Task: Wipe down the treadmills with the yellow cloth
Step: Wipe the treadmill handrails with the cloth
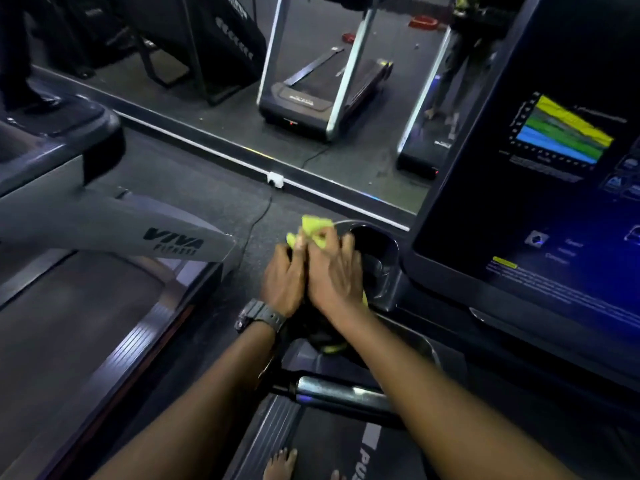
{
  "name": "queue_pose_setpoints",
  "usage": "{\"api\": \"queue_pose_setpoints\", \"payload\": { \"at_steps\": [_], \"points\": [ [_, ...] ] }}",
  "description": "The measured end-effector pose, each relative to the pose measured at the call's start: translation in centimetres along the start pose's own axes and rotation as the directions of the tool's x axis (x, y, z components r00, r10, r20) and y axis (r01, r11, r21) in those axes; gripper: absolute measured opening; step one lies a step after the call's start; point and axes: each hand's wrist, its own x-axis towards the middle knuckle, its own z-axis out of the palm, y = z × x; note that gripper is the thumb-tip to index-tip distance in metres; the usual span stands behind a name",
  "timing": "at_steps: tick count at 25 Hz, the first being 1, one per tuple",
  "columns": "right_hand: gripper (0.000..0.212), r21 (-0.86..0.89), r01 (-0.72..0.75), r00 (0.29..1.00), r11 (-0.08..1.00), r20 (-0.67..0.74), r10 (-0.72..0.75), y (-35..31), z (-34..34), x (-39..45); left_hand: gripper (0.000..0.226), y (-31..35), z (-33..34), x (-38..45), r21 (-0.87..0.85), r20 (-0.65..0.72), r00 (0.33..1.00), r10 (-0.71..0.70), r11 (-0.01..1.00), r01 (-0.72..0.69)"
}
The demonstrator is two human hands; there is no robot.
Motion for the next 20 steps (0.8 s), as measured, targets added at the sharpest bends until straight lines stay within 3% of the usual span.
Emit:
{"api": "queue_pose_setpoints", "payload": {
  "at_steps": [3, 6, 8, 10, 13, 15, 20],
  "points": [
    [0.057, -0.028, -0.034, 0.998, 0.999, -0.061, 0.033, 1.2, 0.2, -1.6, 0.05, -0.9, 0.2, 0.0, 0.028, -0.073, 0.994, 0.085, 0.996, -0.084],
    [0.061, 0.0, -0.274, 0.962, 0.962, -0.025, 0.274, 1.9, 0.8, 6.2, 0.041, -1.0, 0.4, -0.2, 0.064, 0.005, 0.989, 0.148, 0.987, -0.148],
    [0.062, 0.024, -0.358, 0.934, 0.934, 0.023, 0.357, 2.4, 0.4, 9.2, 0.043, -1.1, 0.2, -0.1, 0.037, 0.005, 0.988, 0.155, 0.987, -0.155],
    [0.061, 0.056, -0.289, 0.957, 0.956, 0.027, 0.288, 2.4, 0.3, 7.0, 0.051, -1.1, 0.2, -0.2, -0.014, -0.018, 0.985, 0.172, 0.985, -0.172],
    [0.075, 0.052, -0.056, 0.997, 0.997, 0.054, 0.053, 1.8, 0.0, -1.2, 0.061, -1.2, 0.3, -0.1, -0.079, -0.062, 0.978, 0.201, 0.975, -0.206],
    [0.077, 0.0, -0.011, 0.998, 1.0, 0.058, 0.011, 2.2, 0.5, -1.8, 0.066, -1.4, 0.4, 0.0, -0.059, -0.055, 0.972, 0.228, 0.971, -0.231],
    [0.069, 0.125, -0.253, 0.965, 0.959, 0.106, 0.241, 3.0, 0.0, 6.1, 0.069, -1.1, 0.6, -0.1, -0.005, -0.043, 0.975, 0.22, 0.975, -0.22]
  ]
}}
